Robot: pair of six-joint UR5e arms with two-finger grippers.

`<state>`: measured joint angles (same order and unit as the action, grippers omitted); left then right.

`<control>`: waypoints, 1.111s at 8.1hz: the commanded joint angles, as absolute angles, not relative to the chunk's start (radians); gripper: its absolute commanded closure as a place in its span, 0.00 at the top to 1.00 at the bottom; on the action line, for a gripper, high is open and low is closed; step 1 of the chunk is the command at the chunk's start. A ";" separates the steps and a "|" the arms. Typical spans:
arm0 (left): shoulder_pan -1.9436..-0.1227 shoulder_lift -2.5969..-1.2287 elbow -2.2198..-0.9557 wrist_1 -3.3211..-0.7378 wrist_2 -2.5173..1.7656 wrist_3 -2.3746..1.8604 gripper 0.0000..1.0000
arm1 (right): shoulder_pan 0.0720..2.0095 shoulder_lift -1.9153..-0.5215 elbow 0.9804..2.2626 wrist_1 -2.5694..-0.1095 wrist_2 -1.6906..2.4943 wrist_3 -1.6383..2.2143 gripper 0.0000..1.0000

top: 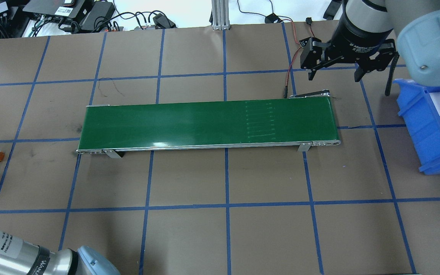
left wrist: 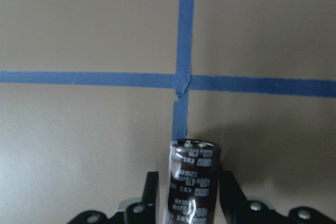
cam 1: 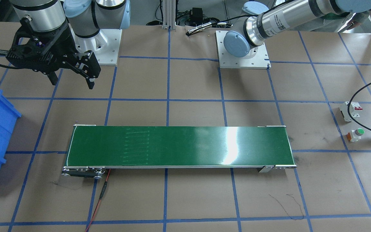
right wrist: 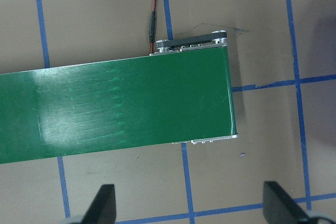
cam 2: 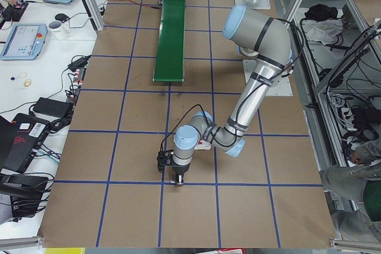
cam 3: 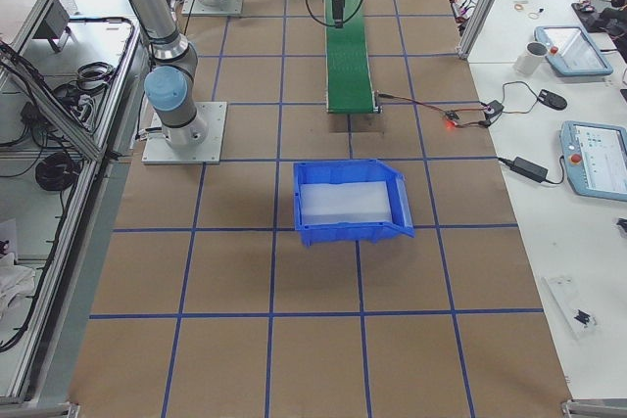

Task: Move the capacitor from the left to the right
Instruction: 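Lift the brown capacitor upward with the left gripper, then carry the capacitor with the left gripper over the conveyor's near end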

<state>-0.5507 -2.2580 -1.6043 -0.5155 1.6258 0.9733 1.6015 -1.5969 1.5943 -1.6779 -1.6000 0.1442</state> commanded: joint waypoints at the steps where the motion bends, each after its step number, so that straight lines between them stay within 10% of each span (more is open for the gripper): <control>1: -0.551 -2.261 -1.605 -0.514 1.626 0.966 0.24 | 1.601 -1.597 1.594 -1.680 -1.600 0.144 1.00; 3: -0.551 -2.260 -1.605 -0.514 1.628 0.968 0.00 | 1.601 -1.597 1.594 -1.680 -1.601 0.144 1.00; 9: -0.675 -1.891 -1.620 -0.864 1.732 0.852 0.00 | 1.603 -1.597 1.594 -1.681 -1.600 0.144 1.00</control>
